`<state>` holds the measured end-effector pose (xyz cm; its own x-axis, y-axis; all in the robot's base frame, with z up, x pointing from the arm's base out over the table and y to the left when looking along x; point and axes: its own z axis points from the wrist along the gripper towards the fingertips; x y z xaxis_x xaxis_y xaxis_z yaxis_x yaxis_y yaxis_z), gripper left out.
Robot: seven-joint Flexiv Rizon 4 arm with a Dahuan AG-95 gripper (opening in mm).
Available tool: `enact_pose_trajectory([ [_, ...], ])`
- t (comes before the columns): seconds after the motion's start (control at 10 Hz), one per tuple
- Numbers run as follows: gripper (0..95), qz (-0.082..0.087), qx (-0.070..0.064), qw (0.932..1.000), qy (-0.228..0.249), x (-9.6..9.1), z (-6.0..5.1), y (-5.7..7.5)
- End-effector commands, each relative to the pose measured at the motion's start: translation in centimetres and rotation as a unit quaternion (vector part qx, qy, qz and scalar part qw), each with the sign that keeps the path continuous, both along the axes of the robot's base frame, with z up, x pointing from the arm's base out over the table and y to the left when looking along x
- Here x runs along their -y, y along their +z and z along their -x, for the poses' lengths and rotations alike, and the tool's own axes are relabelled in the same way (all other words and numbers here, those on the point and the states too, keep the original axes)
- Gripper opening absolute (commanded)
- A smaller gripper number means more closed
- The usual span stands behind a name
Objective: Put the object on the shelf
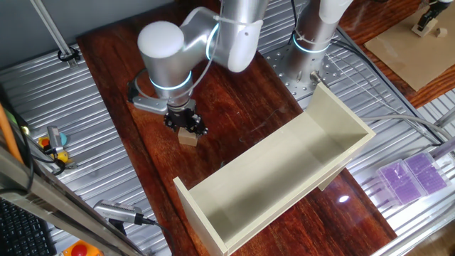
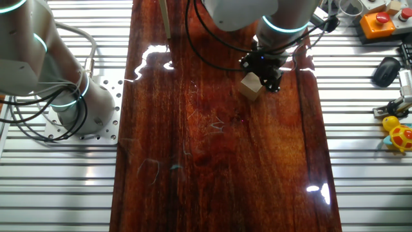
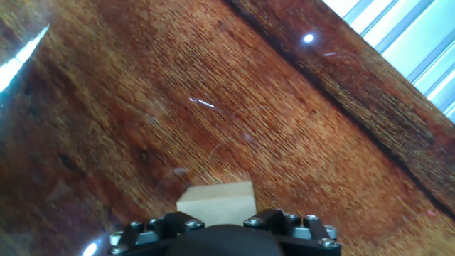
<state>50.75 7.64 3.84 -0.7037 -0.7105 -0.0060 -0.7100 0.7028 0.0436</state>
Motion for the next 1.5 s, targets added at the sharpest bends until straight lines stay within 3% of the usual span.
enact_pose_trajectory([
  [0.1,0.0,-0.006,0.001,1.0,0.0,0.1,0.0,-0.1],
  [0.3,0.0,-0.003,0.001,1.0,-0.006,0.1,0.0,0.1],
  [0.5,0.0,-0.006,0.0,0.9999,-0.009,-0.1,0.1,1.3],
  [0.8,0.0,-0.006,0.003,0.9999,-0.015,0.1,0.8,5.9],
  [0.9,0.0,0.0,0.004,0.9997,-0.023,0.3,1.6,8.8],
  [1.0,0.0,-0.001,0.007,0.9997,-0.022,1.0,2.0,10.2],
  [1.1,0.0,-0.003,0.004,0.9997,-0.023,1.6,2.1,11.2],
  [1.2,0.0,0.001,0.001,0.9997,-0.025,2.4,1.9,13.0],
  [1.4,0.0,0.003,-0.004,0.9996,-0.026,3.1,1.1,15.8],
  [1.5,0.0,0.006,-0.006,0.9996,-0.026,3.1,1.1,15.8],
])
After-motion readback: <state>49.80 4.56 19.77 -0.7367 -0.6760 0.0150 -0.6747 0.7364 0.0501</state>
